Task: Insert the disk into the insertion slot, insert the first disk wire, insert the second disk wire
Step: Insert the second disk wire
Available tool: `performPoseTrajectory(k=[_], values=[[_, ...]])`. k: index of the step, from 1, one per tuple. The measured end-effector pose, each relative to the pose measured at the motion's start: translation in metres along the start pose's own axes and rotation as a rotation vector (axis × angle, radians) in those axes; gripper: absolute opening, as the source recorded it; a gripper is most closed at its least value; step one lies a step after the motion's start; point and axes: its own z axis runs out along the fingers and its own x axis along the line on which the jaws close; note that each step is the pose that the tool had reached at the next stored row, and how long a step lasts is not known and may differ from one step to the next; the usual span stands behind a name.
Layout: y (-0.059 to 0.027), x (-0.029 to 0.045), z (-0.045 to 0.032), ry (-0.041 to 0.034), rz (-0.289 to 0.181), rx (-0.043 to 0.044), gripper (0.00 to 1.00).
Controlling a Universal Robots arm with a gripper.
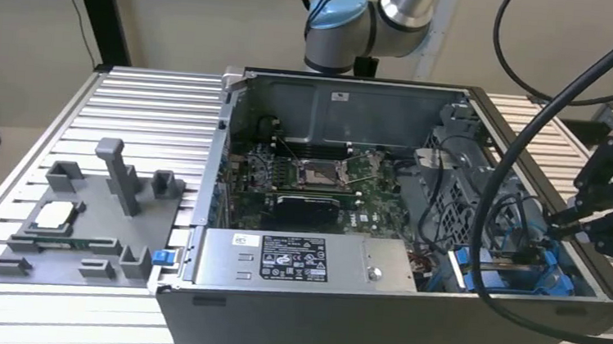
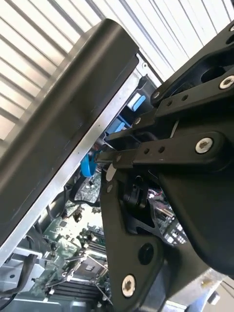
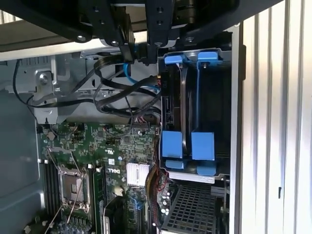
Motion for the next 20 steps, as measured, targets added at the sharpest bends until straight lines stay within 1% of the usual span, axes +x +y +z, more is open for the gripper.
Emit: performPoseTrajectory(k=[1, 2, 4, 8, 11, 13, 17, 19, 20], values=[[0.0, 0.0, 0.0001, -0.0057, 0.0, 0.0002, 1.0], [0.0, 0.0, 0.0001, -0.0115, 0.0, 0.0004, 0.0], [-0.0001, 0.0001, 0.0002, -0.0215, 0.001, 0.001, 0.0], [0.0, 0.0001, 0.0003, -0.0308, 0.002, 0.0014, 0.0], [0.0011, 0.0001, 0.0001, -0.0324, 0.002, 0.0016, 0.0], [0.0038, -0.0009, -0.0026, -0.0324, 0.002, 0.0014, 0.0], [0.0122, -0.0032, -0.0086, -0.0341, 0.002, 0.0007, 0.0], [0.0168, -0.0038, -0.0102, -0.0369, 0.001, 0.0003, 0.0], [0.0198, -0.0039, -0.0103, -0.0372, 0.001, 0.0003, 0.0]])
